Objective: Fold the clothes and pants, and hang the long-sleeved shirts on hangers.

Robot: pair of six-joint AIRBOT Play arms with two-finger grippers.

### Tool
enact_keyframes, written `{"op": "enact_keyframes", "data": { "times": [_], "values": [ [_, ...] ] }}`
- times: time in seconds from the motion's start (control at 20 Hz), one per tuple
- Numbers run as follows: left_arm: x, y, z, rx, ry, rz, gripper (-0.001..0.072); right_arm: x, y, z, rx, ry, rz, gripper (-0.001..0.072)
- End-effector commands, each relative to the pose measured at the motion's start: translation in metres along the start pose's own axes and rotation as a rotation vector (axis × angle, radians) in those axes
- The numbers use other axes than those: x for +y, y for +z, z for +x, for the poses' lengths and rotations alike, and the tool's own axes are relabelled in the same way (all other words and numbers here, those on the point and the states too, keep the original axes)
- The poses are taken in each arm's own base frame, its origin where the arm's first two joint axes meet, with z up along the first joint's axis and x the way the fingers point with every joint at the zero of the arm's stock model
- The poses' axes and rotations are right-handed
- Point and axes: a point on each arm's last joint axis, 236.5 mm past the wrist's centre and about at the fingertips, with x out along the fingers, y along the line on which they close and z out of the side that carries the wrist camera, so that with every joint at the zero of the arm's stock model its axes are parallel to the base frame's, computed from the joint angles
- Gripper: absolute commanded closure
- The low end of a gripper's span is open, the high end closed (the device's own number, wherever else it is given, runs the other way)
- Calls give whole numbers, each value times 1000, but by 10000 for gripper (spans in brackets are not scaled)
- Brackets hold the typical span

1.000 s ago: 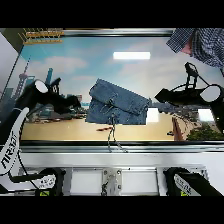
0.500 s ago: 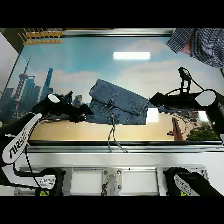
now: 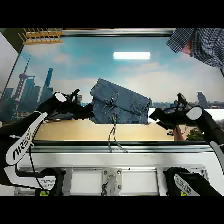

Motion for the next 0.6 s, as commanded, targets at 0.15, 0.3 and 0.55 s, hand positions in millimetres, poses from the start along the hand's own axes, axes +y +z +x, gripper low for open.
{"op": "enact_keyframes", "data": {
  "times": [0.15,0.3,0.55],
  "values": [
    [11,-20,3,6,12,0,676,-23,5,49,-128,75,298,240],
    [14,-25,5,20,16,-7,676,-11,10,63,-185,93,261,235],
    [14,-25,5,19,15,-8,677,0,4,80,-189,79,196,245]
  ]
}}
